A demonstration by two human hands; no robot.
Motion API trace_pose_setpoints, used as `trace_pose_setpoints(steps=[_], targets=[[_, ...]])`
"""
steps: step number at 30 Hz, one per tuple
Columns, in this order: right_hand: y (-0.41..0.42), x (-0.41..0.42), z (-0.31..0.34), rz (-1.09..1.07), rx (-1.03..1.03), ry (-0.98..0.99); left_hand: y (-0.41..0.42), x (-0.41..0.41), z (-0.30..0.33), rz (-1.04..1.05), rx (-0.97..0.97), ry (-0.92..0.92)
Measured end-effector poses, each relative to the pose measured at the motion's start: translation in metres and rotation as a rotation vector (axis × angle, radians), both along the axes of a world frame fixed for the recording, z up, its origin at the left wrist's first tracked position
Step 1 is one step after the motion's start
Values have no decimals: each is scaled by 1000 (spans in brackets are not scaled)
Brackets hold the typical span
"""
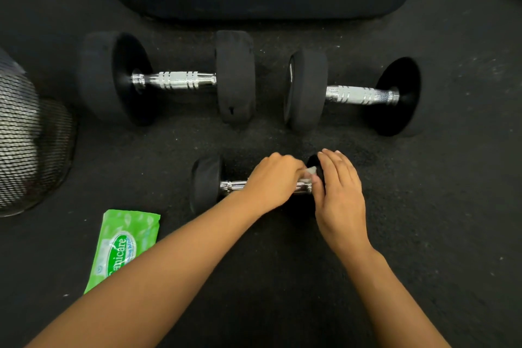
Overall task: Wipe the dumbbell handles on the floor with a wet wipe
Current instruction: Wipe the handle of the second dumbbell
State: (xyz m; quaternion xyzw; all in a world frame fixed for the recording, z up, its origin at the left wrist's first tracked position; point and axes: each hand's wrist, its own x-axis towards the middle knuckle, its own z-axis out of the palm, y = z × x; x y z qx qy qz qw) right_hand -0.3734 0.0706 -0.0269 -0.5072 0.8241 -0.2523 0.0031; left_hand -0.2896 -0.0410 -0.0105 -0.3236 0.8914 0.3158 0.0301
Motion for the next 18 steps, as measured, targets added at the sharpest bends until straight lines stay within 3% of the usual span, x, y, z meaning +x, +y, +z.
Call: trace_pose_setpoints(steps=[4,8,12,14,18], targets=[[-1,-2,2,4,-14,-61,-12,-17,8,-11,99,-143],[2,-2,-1,8,-31,-70,6,-3,12,-50,-47,-47],[-3,-3,2,11,-50,-55,-8,-11,8,6,66,-60],[-6,-4,2,13,-47,-55,-4,-11,2,-1,-44,-57],[-4,-3,1,5,-30,-41,26,13,-19,-77,-315,317]])
